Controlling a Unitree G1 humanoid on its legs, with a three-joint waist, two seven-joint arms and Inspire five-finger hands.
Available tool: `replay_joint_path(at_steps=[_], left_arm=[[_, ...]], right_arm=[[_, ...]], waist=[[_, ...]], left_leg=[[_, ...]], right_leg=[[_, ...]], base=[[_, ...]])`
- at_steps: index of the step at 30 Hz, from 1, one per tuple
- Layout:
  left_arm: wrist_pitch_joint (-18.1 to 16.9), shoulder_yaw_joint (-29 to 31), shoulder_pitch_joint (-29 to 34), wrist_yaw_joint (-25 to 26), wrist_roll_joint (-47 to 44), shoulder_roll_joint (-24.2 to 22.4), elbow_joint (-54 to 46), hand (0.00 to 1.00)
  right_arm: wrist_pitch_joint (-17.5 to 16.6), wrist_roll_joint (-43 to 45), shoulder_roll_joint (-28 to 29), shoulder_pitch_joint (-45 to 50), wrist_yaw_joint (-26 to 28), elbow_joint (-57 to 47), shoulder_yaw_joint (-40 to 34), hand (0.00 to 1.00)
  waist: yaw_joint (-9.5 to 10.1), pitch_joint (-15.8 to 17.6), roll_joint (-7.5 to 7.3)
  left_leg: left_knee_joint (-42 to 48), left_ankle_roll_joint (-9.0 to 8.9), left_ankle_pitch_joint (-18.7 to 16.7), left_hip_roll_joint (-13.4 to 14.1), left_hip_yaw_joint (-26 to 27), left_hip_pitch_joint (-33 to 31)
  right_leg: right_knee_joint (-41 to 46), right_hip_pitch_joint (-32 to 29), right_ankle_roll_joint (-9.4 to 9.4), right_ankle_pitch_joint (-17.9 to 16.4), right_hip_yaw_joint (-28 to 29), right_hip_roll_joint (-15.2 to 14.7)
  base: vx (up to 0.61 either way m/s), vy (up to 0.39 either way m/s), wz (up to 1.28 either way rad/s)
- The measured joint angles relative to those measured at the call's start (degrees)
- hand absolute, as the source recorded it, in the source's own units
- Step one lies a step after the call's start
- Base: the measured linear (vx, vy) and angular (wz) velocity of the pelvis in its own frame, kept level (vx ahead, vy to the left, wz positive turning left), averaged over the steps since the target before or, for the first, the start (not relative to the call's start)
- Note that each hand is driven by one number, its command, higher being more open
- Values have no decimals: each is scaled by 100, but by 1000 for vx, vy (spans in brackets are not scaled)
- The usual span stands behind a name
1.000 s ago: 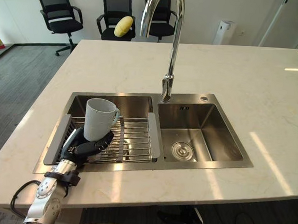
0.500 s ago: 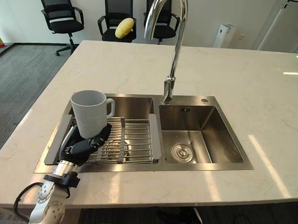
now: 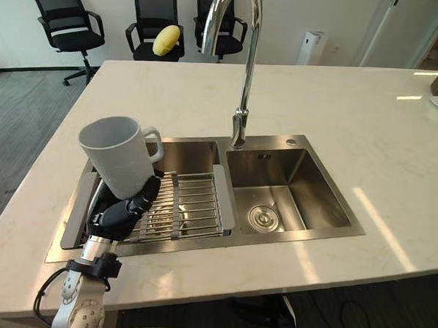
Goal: Walk over to the sink, pick up the cup, carry it to the dishwasher, place the cup inside the dishwasher, then close the dishwasher door
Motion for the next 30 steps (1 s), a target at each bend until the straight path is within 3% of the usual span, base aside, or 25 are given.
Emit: replay_joint_path(at_steps=[3, 5, 6, 8, 9, 10, 11, 12, 15, 17, 19, 21, 22, 23, 24, 25, 27, 28, 29, 30], left_arm=[[-248, -131, -160, 218, 9, -66, -159, 0], [-404, -135, -263, 350, 41, -54, -172, 0], [-538, -98, -442, 467, 87, -88, -183, 0], [-613, -100, -444, 624, 105, -84, -184, 0], [-697, -42, -391, 728, 100, -155, -190, 0], [-740, -13, -391, 764, 98, -198, -193, 0], [-809, 21, -406, 774, 100, -230, -201, 0], [-852, 92, -513, 775, 99, -191, -213, 0], [-693, 112, -575, 891, 103, -178, -131, 0], [-676, 114, -565, 902, 100, -191, -130, 0], [-641, 145, -524, 900, 104, -196, -131, 0], [-557, 238, -258, 921, 161, -290, -245, 0], [-530, 236, -193, 956, 220, -319, -338, 0], [-488, 231, -40, 970, 334, -355, -605, 0], [-483, 224, 50, 916, 404, -380, -824, 0], [-484, 226, 54, 857, 446, -402, -905, 0], [-488, 202, 53, 549, 446, -482, -1055, 0], [-492, 171, 54, 466, 445, -509, -1043, 0], [-518, 82, 57, 354, 430, -554, -976, 0], [-569, 27, 37, 204, 412, -580, -747, 0]], right_arm=[[-33, -4, -44, 17, -1, -105, 1, 100], [-46, -2, -39, -22, -3, -124, 2, 100], [-52, 12, -50, -213, -8, -116, 16, 100], [-64, 41, -116, -335, -5, -65, 94, 100], [-153, 102, -232, -506, -33, 14, 200, 100], [-203, 113, -265, -600, -58, 43, 240, 100], [-220, 163, -300, -745, -115, 201, 268, 100], [-270, 272, -322, -897, -142, 316, 300, 100], [-267, 298, -407, -968, -192, 267, 335, 100], [-248, 317, -396, -978, -209, 258, 340, 100], [-86, 314, -358, -977, -203, 154, 341, 100], [88, 309, -317, -818, -172, -184, 334, 100], [96, 309, -298, -760, -141, -266, 333, 100], [130, 308, -284, -675, -97, -352, 335, 100], [163, 310, -281, -565, -94, -461, 333, 100], [163, 313, -284, -496, -94, -544, 328, 100], [150, 320, -285, -227, -96, -823, 276, 100], [127, 324, -282, -139, -97, -862, 241, 100], [69, 326, -265, -21, -94, -861, 150, 100], [69, 325, -173, -9, -106, -692, 41, 100]], waist=[[49, 66, -36], [98, -6, -44], [125, 60, 7], [231, 81, -68], [411, 77, -59], [466, 48, -68], [528, -69, 54], [587, -4, 90], [511, 187, 265], [470, 205, 368], [479, 238, 372], [470, 300, 252], [473, 312, 236], [476, 308, 245], [471, 306, 234], [462, 302, 229], [332, 261, 228], [288, 208, 258], [262, 72, 334], [175, -127, 343]], left_leg=[[190, 110, -134, -109, 3, -104], [212, 207, -120, -171, 19, -277], [345, 229, -36, -144, 47, -464], [447, 257, -29, -256, 0, -429], [731, 279, -39, -331, 7, -575], [828, 324, -11, -312, -38, -711], [827, 344, 82, -214, -188, -872], [752, 329, 74, -183, -266, -899], [1202, 324, 71, -42, -332, -1087], [1175, 179, 11, 138, -334, -1069], [1295, 123, 35, 224, -339, -1161], [1763, -114, 172, 220, -386, -1408], [1963, -62, 132, 263, -361, -1466], [2663, 162, -93, 554, -190, -1557], [3229, 223, -300, 870, -55, -1515], [3433, 242, -359, 1017, 16, -1467], [3572, 238, -413, 1384, 168, -1163], [3420, 207, -345, 1415, 186, -1069], [2910, -46, -137, 1385, 130, -931], [1848, -279, -304, 943, 56, -823]], right_leg=[[483, -246, 2, -22, -103, -174], [8, -176, 176, 133, -95, -175], [871, -424, 53, -298, -119, -266], [1949, -478, 51, -796, -254, -381], [1654, -449, 37, -749, -277, -353], [1324, -380, 47, -687, -257, -287], [511, -52, 39, -619, -188, -106], [488, 119, -33, -799, -119, 49], [-527, 686, -72, -315, -193, 309], [-799, 807, -132, -120, -206, 457], [-686, 678, -197, -78, -185, 496], [-468, 496, -296, -122, -106, 357], [-428, 463, -326, -122, -103, 323], [-358, 426, -337, -100, -109, 308], [-331, 434, -315, -67, -134, 258], [-334, 434, -296, -37, -175, 205], [-329, 366, -74, 117, -472, -130], [-312, 309, -7, 157, -553, -211], [-247, 158, 82, 195, -674, -309], [-284, -33, 127, 309, -818, -560]], base=[[-100, 55, -11], [-59, 55, -1], [-49, 38, 17], [7, -12, 4], [7, -5, -31], [-33, -23, -41], [-31, -68, -26], [-48, -138, -10], [-111, -63, 6], [-148, -13, -1], [-181, -11, -8], [-235, -14, -16], [-194, 15, -12], [-145, 41, -5], [-205, 96, 5], [-183, 172, 34], [-154, 258, 70], [-108, 248, 83], [-103, 392, 100], [-84, 406, 121]])
